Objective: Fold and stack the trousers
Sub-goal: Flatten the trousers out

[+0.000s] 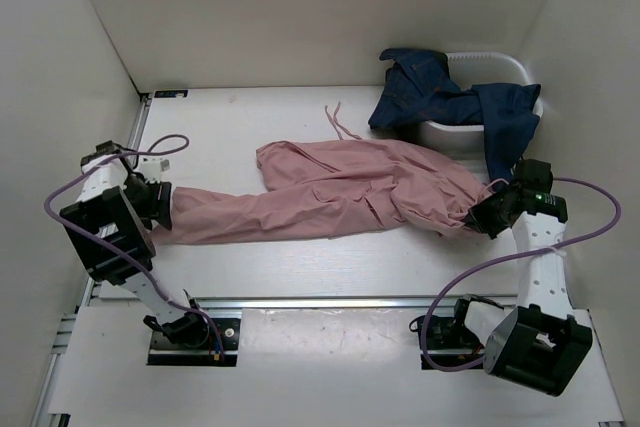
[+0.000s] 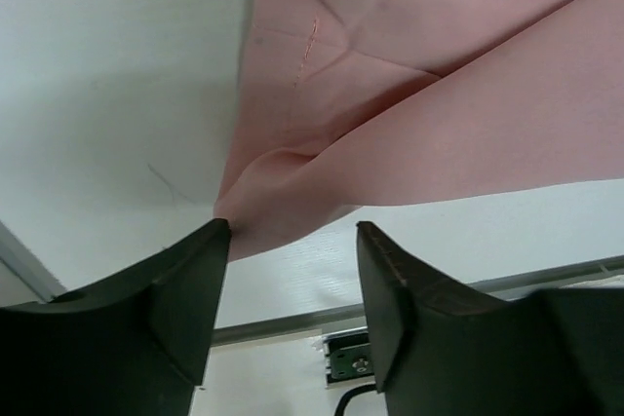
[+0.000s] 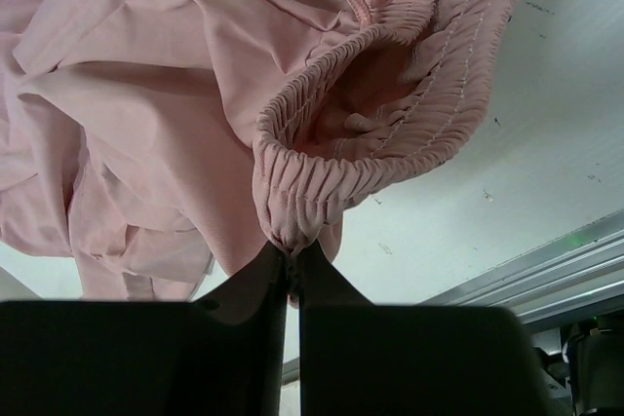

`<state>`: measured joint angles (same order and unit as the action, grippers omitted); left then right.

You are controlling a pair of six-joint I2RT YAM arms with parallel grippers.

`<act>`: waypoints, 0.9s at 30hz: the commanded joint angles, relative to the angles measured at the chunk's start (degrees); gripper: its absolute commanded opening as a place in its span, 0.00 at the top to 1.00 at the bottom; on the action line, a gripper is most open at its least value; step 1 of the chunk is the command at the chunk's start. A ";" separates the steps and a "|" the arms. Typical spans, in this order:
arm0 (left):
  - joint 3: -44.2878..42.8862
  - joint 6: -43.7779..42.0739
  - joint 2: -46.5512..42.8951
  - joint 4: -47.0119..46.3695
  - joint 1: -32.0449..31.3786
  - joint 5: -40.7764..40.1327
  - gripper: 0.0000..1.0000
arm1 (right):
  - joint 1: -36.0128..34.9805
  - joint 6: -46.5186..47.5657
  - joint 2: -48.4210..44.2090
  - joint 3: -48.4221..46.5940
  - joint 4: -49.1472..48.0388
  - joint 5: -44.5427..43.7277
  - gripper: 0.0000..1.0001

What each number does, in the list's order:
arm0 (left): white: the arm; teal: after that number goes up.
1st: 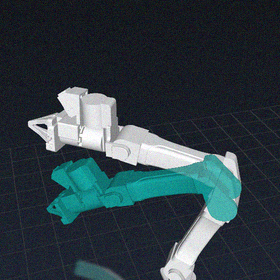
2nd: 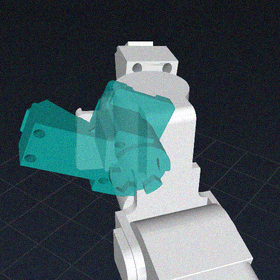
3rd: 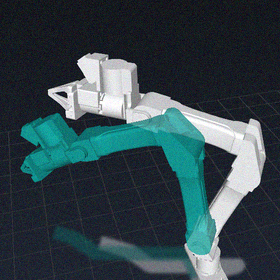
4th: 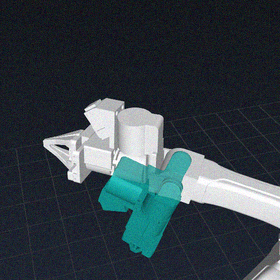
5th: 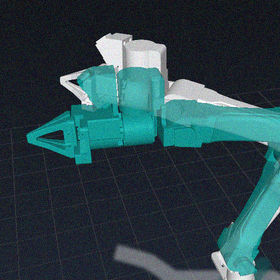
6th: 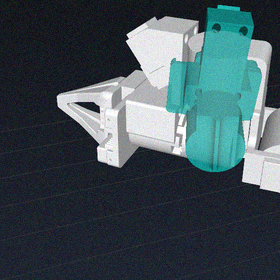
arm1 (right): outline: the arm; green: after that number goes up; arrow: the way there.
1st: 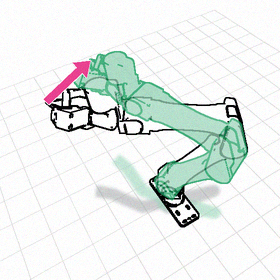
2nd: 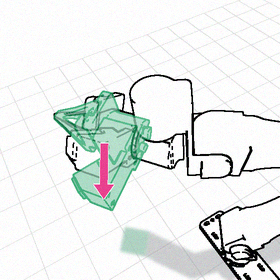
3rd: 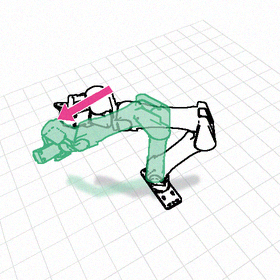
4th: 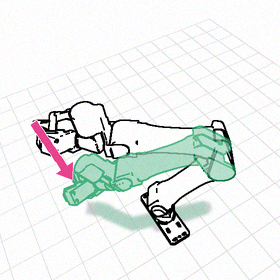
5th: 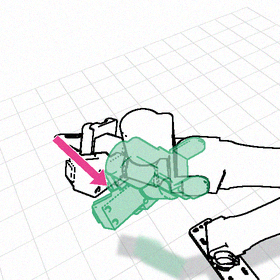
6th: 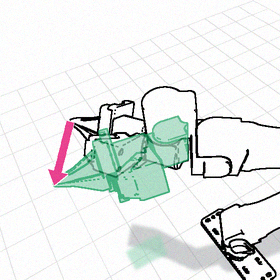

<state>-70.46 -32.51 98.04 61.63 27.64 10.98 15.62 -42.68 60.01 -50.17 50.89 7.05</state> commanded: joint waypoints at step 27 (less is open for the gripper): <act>-22.11 -2.20 -3.99 6.39 3.30 -12.47 0.86 | 2.05 4.45 -2.16 -18.67 10.88 -3.09 1.00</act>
<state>-95.09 -32.01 96.66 61.36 29.80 2.94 16.86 -37.67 61.91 -75.02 54.78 5.82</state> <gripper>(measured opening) 0.149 0.038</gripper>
